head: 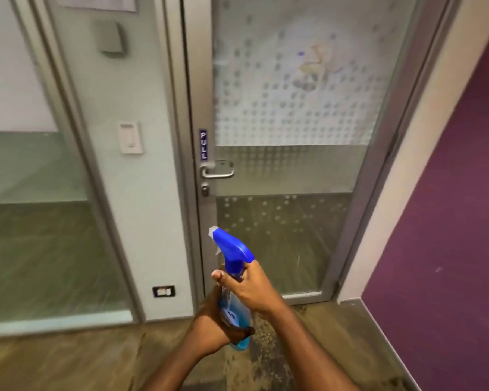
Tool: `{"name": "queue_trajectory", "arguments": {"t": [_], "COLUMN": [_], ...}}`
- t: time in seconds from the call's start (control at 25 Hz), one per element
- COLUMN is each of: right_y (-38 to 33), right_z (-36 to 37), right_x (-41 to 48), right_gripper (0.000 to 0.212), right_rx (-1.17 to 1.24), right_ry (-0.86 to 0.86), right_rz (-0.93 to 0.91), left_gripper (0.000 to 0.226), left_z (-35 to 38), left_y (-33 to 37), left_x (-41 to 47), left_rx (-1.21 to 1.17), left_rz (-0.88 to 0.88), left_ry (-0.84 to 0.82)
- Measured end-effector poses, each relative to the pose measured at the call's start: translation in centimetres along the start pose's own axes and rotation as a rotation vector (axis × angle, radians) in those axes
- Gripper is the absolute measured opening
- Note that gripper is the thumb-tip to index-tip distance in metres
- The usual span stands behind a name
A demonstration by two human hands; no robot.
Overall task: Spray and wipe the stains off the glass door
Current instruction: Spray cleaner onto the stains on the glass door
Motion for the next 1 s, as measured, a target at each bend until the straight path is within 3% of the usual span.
{"name": "queue_trajectory", "arguments": {"t": [0.16, 0.32, 0.48, 0.68, 0.8, 0.92, 1.0], "right_y": [0.7, -0.4, -1.5, -1.9, -1.4, -0.9, -1.0], "right_z": [-4.2, -7.0, -9.6, -12.5, -14.7, -17.5, -19.7], "right_x": [8.3, 16.3, 21.9, 26.3, 28.2, 29.6, 30.4], "right_gripper": [0.017, 0.017, 0.011, 0.034, 0.033, 0.017, 0.027], "right_rx": [-0.013, -0.087, -0.102, -0.105, -0.102, -0.037, -0.001], "right_ry": [0.139, 0.243, 0.369, 0.424, 0.448, 0.481, 0.503], "right_rz": [0.054, 0.024, -0.020, -0.019, -0.008, -0.032, -0.051], "left_gripper": [0.110, 0.116, 0.107, 0.098, 0.109, 0.121, 0.137], "left_z": [-1.9, -5.1, -7.0, -7.8, -7.4, -7.1, -7.9], "left_y": [2.6, 4.9, 7.5, 10.6, 11.7, 13.0, 14.6], "left_x": [10.7, 19.8, 26.5, 31.9, 34.8, 37.4, 39.3], "left_rx": [0.018, 0.090, 0.139, 0.189, 0.224, 0.324, 0.448], "left_rz": [0.148, 0.253, 0.343, 0.440, 0.393, 0.348, 0.357], "left_ry": [-0.131, -0.182, -0.239, -0.286, -0.318, -0.389, -0.391]}}
Point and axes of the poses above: each hand's wrist, its own x-axis towards the middle knuckle, its own z-axis out of the palm, y = z × x, the point moved 2 cm from there along x, towards the middle knuckle, and after that the axes turned 3 degrees about -y, right-handed, at the moved point
